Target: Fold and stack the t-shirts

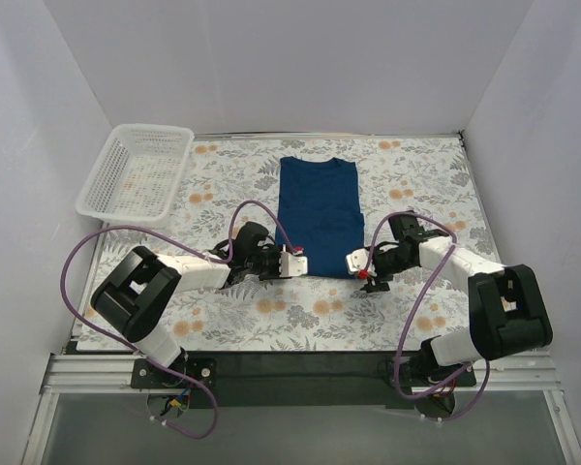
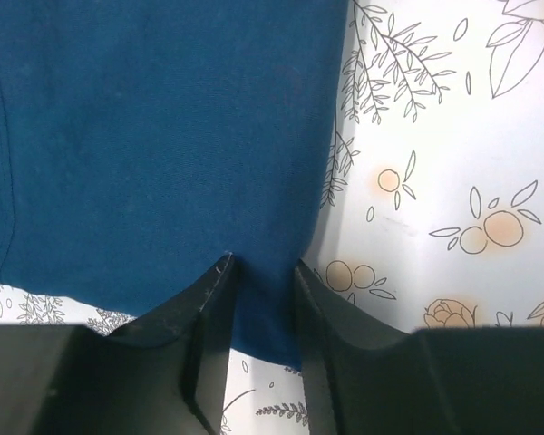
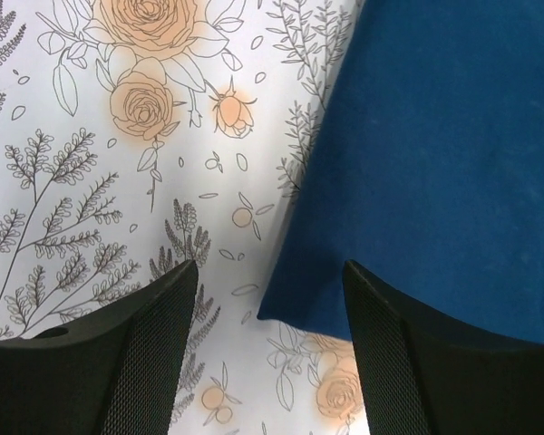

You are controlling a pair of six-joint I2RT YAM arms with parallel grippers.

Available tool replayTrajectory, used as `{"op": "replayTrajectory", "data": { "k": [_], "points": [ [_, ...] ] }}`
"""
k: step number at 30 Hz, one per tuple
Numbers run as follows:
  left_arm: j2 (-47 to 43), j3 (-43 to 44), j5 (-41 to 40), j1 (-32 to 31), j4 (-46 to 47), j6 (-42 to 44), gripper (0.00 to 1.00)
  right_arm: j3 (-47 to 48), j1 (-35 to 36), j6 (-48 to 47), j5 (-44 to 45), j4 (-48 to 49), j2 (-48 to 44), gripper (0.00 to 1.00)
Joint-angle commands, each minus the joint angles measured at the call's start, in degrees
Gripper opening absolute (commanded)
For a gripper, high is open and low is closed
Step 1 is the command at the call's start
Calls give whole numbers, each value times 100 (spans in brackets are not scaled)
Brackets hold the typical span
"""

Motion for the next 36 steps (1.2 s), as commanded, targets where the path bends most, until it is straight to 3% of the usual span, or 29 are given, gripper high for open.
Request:
{"op": "replayTrajectory", "data": {
  "k": [1,10,16,19,20,23,26,28,36],
  "points": [
    [118,-185,-229,20,-344,-26,29,95,183,269,262,325,254,60],
    [48,-220,35,20,-352,-96,20,42,306,805,710,764,483,56],
    [-92,-317,202,20,-370,-166,15,25,385,1043,1088,984,712,48],
    [-119,-317,325,20,-431,-193,12,-36,437,1210,1316,1081,782,38],
    [-119,-326,351,20,-440,-210,10,-63,446,1254,1369,1194,791,26],
    [-154,-361,439,20,-475,-237,6,-151,490,1395,1545,1309,791,12],
    [-198,-370,545,20,-519,-290,0,-203,490,1483,1598,1327,764,2],
    [-277,-361,667,20,-607,-342,0,-221,499,1631,1519,1301,668,1],
    [-1111,-273,1265,-6,-1379,-562,0,456,482,1123,633,-808,80,1]
  ]
}}
